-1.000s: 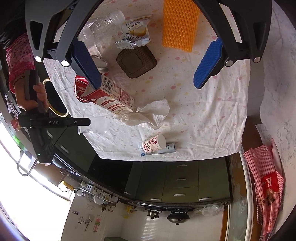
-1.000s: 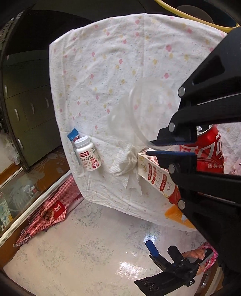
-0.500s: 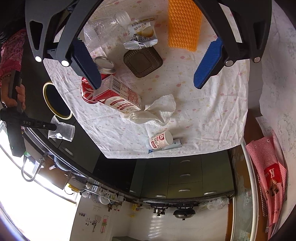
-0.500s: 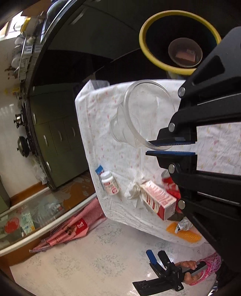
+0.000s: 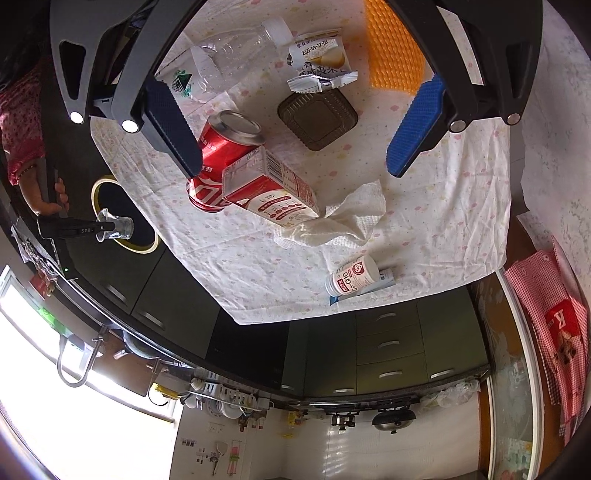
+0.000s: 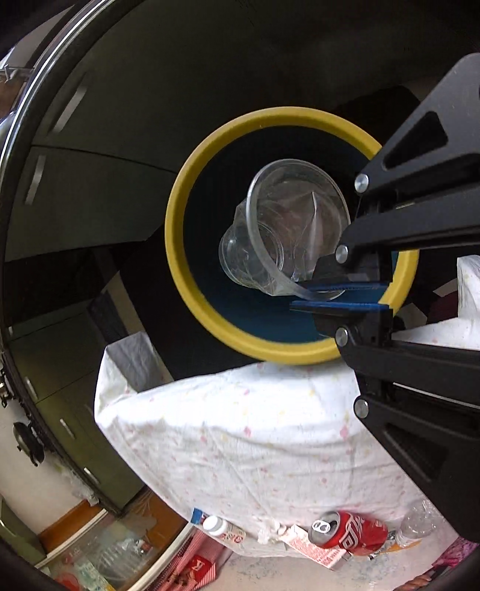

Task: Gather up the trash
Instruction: 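Move the plastic cup over the bin and open the right gripper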

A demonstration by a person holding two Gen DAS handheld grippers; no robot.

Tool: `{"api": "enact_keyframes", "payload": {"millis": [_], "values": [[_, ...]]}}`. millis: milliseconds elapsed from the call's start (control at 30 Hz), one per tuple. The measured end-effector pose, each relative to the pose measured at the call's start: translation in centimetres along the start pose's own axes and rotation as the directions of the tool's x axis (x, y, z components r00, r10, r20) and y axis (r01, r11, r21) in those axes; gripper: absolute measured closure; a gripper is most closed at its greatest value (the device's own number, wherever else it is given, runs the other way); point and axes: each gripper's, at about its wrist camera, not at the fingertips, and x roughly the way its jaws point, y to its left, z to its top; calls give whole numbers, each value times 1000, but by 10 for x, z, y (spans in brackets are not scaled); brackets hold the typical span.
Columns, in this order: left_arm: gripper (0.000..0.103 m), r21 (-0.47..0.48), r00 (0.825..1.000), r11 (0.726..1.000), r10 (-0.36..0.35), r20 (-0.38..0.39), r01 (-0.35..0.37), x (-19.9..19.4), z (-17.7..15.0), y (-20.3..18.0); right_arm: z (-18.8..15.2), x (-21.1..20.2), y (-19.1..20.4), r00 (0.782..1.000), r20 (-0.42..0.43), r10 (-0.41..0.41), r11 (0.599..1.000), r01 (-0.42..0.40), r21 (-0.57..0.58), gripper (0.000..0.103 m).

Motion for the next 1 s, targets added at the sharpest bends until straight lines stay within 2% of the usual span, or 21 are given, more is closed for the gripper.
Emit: {"api": "enact_keyframes", "payload": {"millis": [133, 200, 267, 567, 833, 933, 1000], "values": [[5, 8, 1000, 1000, 2, -4, -2, 0, 1, -4, 10, 22, -14, 998, -50, -41, 999, 42, 23, 96], [5, 12, 1000, 1000, 3, -6, -3, 0, 1, -4, 14, 27, -20, 997, -59, -51, 998, 54, 42, 81], [5, 12, 1000, 1000, 6, -9, -6, 0, 1, -4, 15, 27, -24, 997, -57, -59, 996, 62, 57, 77], [5, -19, 999, 1000, 21, -32, -22, 5, -2, 6, -25, -8, 4, 1000, 29, 2, 1000, -2, -14, 72], [5, -105, 991, 994, -44, -126, 31, 30, 0, 7, -47, -15, 25, 998, 45, 49, 997, -46, -60, 70], [5, -159, 983, 985, -91, -162, 65, 47, -1, -4, -50, -18, 29, 996, 54, 70, 995, -66, -69, 69], [5, -182, 980, 982, -89, -176, 56, 60, -2, -14, -54, -22, 30, 995, 58, 82, 994, -78, -76, 69]]}}
